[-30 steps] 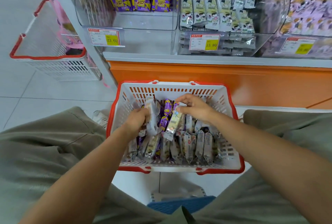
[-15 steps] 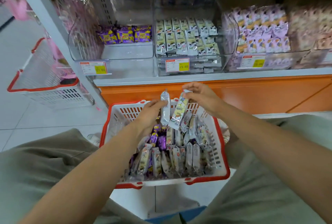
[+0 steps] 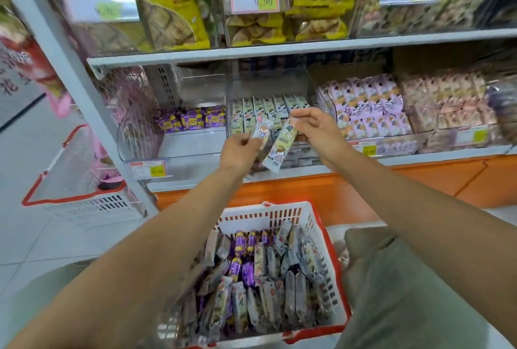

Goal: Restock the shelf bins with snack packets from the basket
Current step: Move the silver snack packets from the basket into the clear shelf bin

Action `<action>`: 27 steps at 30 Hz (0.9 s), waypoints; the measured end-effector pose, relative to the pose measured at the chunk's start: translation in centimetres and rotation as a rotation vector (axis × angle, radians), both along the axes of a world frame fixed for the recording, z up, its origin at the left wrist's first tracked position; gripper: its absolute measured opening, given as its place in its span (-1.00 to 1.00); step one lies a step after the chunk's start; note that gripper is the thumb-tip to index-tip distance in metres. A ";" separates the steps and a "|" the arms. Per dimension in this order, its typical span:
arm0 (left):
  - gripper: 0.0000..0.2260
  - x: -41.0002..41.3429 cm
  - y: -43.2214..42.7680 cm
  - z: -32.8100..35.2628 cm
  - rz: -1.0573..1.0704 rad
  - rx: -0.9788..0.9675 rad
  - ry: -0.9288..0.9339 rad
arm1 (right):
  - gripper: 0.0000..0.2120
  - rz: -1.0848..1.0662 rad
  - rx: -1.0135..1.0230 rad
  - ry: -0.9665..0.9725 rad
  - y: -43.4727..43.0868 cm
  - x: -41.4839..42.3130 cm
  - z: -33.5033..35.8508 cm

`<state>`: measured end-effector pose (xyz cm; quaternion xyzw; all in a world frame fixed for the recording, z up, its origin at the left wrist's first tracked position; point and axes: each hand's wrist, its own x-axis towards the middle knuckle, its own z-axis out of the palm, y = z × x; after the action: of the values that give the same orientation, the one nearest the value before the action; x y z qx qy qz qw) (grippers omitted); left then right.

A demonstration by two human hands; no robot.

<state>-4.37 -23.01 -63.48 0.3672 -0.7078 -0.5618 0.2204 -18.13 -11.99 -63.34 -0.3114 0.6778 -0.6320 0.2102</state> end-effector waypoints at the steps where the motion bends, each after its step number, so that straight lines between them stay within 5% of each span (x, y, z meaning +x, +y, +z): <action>1: -0.80 -0.6 -0.8 0.4 0.015 -0.066 -0.019 | -0.91 -0.014 0.007 0.011 -0.3 -0.4 0.2; 8: -0.68 -4.2 -5.4 1.5 0.079 -0.469 -0.265 | -0.87 -0.018 0.069 0.070 -3.1 -3.0 1.2; 15: -0.77 -5.6 -7.7 0.5 0.097 -0.808 -0.482 | -0.80 -0.017 0.136 0.136 -4.6 -4.5 1.5; 19: -0.77 -5.4 -8.2 0.4 0.070 -0.807 -0.448 | -0.82 0.000 0.161 0.148 -4.8 -4.8 1.2; 23: -0.80 -5.0 -6.6 1.7 -0.029 -0.856 -0.174 | -0.86 -0.004 0.155 0.151 -4.9 -5.3 1.3; 27: -0.71 -6.9 -3.4 3.5 -0.255 -0.532 -0.155 | -0.85 -0.002 0.078 0.148 -4.5 -5.8 2.3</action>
<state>-11.25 -26.45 -59.98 0.2467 -0.8852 -0.3500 0.1817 -23.92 -16.53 -61.05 -0.3482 0.7158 -0.5807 0.1710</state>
